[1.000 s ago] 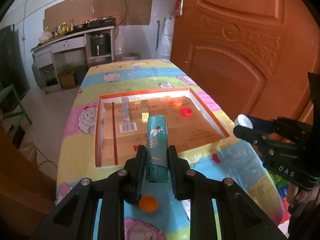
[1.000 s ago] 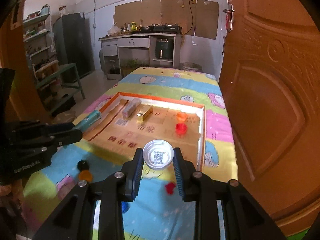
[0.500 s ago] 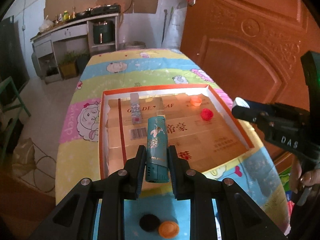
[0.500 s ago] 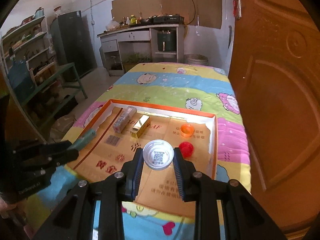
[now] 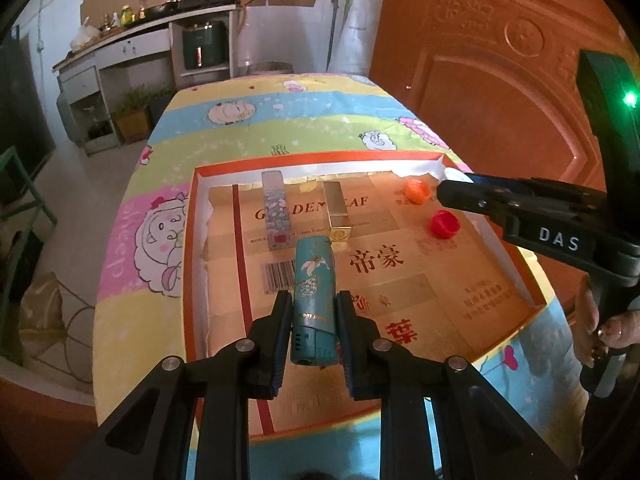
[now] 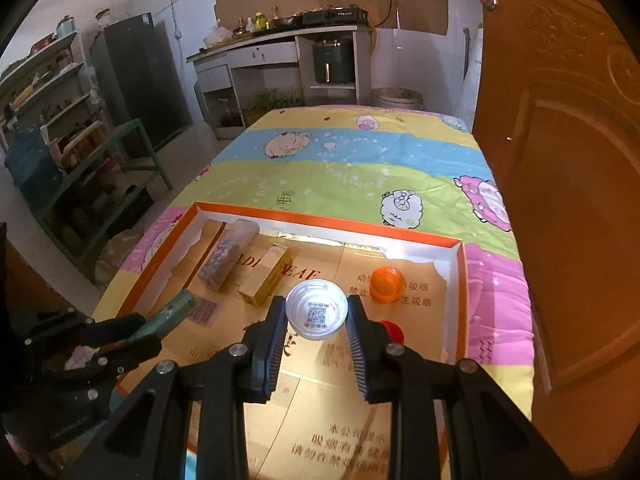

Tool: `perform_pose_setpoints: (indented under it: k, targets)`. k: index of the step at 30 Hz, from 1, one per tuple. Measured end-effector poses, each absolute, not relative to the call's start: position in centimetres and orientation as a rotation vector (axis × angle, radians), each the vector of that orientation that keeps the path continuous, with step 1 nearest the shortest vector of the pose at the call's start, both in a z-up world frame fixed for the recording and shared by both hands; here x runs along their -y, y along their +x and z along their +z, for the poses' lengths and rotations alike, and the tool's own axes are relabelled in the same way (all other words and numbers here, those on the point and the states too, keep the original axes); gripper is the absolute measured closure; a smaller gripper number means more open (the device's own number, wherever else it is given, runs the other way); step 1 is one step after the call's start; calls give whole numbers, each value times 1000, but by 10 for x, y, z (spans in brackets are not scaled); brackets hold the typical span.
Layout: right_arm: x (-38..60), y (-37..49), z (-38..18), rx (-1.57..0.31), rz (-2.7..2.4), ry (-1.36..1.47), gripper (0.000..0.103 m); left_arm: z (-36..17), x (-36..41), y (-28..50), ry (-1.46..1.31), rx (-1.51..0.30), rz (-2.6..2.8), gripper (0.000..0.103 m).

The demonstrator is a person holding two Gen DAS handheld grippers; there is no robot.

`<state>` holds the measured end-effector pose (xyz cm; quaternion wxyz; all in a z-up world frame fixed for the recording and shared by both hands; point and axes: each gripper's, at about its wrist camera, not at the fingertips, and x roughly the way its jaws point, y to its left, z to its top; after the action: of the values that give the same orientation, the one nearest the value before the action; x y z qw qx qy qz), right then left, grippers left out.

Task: Organize rigid objects
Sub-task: 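Carry the teal bottle and white cap into the box tray and open both tools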

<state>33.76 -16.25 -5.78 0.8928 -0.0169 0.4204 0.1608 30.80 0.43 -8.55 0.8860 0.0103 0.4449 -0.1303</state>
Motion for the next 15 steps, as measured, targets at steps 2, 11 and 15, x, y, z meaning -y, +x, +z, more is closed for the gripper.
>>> perform_pose_setpoints:
  k: [2, 11, 15]
  targets:
    - [160, 343, -62, -881, 334, -38, 73, -88, -4, 310, 27, -931, -271, 80]
    - [152, 360, -83, -928, 334, -47, 73, -100, -3, 322, 36, -958, -262, 80]
    - [149, 364, -90, -945, 334, -49, 73, -107, -2, 325, 40, -972, -261, 80]
